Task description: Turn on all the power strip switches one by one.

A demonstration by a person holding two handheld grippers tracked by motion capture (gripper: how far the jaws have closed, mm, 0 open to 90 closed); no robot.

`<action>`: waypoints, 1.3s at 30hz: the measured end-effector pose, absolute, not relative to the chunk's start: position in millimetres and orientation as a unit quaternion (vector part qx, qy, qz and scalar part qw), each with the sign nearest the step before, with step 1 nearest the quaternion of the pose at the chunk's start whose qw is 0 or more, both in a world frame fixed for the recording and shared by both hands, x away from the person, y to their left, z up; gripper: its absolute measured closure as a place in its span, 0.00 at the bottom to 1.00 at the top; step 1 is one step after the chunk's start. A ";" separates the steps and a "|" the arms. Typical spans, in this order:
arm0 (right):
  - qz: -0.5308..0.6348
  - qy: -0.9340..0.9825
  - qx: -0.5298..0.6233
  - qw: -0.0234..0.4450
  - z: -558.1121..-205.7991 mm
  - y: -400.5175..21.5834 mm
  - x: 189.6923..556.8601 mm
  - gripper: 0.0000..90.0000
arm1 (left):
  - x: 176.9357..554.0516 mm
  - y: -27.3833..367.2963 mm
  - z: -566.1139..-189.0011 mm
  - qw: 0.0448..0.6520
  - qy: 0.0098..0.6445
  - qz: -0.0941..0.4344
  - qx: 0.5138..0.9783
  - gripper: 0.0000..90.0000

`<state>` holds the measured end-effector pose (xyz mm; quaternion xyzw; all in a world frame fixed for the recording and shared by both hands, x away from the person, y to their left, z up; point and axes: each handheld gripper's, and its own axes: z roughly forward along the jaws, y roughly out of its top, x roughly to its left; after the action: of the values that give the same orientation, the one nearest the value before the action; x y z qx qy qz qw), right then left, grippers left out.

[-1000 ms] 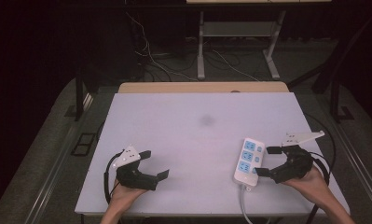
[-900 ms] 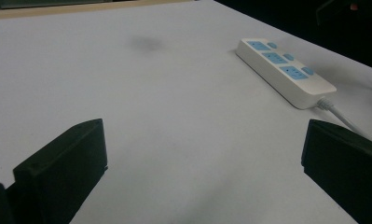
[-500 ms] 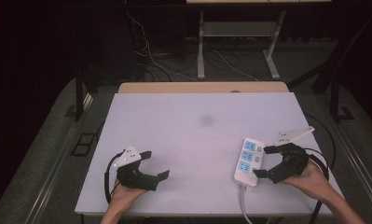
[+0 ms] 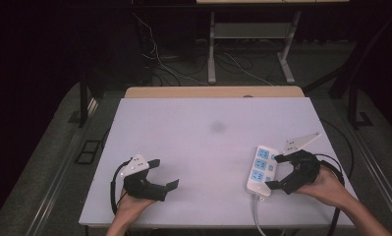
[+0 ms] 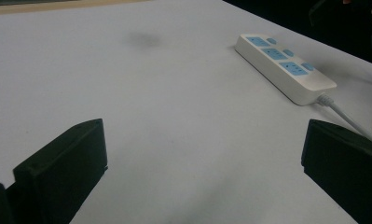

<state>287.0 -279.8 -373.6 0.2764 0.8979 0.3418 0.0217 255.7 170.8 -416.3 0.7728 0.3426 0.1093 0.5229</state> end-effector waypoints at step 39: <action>0.311 0.907 0.284 0.010 -392.4 -283.5 297.8 1.00 | 256.5 172.2 -418.1 0.522 0.344 0.108 0.773 0.00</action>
<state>297.8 -283.5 -392.4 0.2835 0.9072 0.3105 0.0097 256.5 172.2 -418.1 0.7726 0.3443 0.1076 0.5224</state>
